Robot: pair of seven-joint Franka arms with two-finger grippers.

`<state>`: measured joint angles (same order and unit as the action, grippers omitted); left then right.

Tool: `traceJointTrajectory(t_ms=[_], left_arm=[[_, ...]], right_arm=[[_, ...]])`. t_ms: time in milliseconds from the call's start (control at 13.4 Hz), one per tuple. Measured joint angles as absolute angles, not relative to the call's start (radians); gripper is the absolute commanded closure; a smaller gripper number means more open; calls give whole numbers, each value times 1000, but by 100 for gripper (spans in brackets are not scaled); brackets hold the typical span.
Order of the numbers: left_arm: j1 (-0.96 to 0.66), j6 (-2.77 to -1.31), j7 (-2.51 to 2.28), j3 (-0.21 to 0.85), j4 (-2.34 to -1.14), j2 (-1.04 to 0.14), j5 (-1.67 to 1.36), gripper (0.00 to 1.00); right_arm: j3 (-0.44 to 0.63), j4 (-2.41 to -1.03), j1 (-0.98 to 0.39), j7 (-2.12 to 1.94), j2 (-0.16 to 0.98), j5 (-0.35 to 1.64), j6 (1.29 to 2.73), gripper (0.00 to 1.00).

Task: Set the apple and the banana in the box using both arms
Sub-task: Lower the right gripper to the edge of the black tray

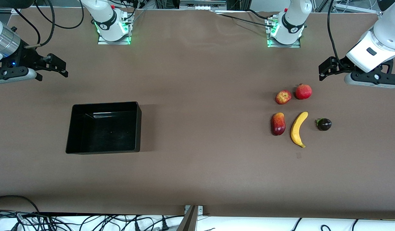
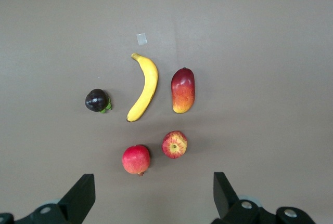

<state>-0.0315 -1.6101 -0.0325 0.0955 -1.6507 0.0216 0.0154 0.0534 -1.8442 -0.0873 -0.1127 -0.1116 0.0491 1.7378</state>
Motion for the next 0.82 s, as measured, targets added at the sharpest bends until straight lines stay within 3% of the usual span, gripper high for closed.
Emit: traceJointTrajectory(t_ms=[524, 824], left_arm=[[-32, -1610, -32, 95, -1651, 22, 15, 0], [-32, -1610, -32, 95, -1650, 22, 15, 0]], right_arm=[[54, -1835, -87, -115, -99, 37, 1742, 0], [70, -1841, -85, -115, -7, -54, 1791, 0]])
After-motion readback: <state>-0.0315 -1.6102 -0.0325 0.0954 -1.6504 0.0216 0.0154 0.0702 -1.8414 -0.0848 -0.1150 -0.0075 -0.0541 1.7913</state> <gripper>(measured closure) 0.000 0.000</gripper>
